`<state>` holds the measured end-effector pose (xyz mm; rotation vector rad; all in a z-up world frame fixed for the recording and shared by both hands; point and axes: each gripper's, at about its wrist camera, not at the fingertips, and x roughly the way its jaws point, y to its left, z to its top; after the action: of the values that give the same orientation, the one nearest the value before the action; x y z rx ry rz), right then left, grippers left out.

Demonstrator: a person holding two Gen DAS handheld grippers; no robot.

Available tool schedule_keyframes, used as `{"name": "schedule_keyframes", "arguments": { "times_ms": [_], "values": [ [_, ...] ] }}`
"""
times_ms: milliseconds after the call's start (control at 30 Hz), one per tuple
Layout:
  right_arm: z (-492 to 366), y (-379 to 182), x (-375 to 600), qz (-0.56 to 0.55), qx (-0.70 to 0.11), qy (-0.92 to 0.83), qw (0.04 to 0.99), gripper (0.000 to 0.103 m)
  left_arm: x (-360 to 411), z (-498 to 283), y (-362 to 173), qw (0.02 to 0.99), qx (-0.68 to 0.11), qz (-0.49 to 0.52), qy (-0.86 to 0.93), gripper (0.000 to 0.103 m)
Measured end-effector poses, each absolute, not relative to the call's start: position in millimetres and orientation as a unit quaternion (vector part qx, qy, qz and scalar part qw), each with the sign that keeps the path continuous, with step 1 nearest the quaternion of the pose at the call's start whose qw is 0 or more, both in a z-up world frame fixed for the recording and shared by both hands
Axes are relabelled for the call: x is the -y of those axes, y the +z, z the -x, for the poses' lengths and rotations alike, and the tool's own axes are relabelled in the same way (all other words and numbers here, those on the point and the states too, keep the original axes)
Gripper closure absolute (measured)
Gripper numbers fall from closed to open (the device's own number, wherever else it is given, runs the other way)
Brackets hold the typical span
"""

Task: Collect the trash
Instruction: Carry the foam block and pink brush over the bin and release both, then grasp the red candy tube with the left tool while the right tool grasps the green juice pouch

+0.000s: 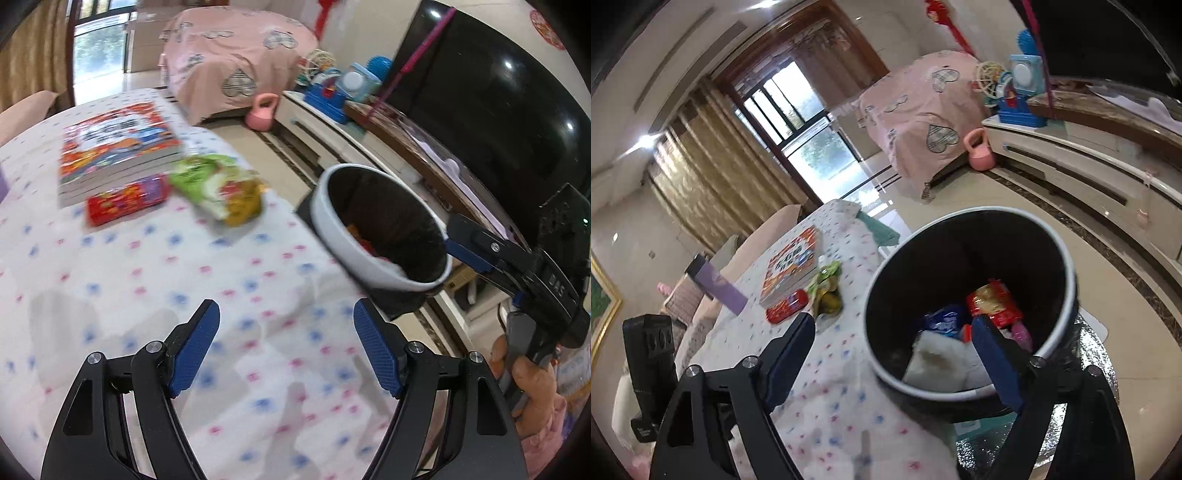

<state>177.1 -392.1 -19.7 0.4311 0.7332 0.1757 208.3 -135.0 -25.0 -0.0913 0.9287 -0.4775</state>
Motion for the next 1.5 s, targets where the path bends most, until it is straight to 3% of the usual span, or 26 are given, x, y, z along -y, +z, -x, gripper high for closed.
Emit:
{"name": "schedule_keyframes", "arguments": {
  "times_ms": [467, 1033, 1500],
  "values": [
    [-193, -30, 304, -0.14, -0.38, 0.144, 0.903, 0.01, 62, -211, -29, 0.895, -0.422, 0.03, -0.142, 0.026],
    [-229, -34, 260, -0.093, -0.395, 0.165, 0.899, 0.01, 37, -244, -30, 0.903, -0.413, 0.015, -0.119, 0.026],
    [-301, -51, 251, -0.068, -0.447, 0.165, 0.877, 0.01, 44, -330, -44, 0.886, -0.422, -0.08, -0.174, 0.02]
  ]
}}
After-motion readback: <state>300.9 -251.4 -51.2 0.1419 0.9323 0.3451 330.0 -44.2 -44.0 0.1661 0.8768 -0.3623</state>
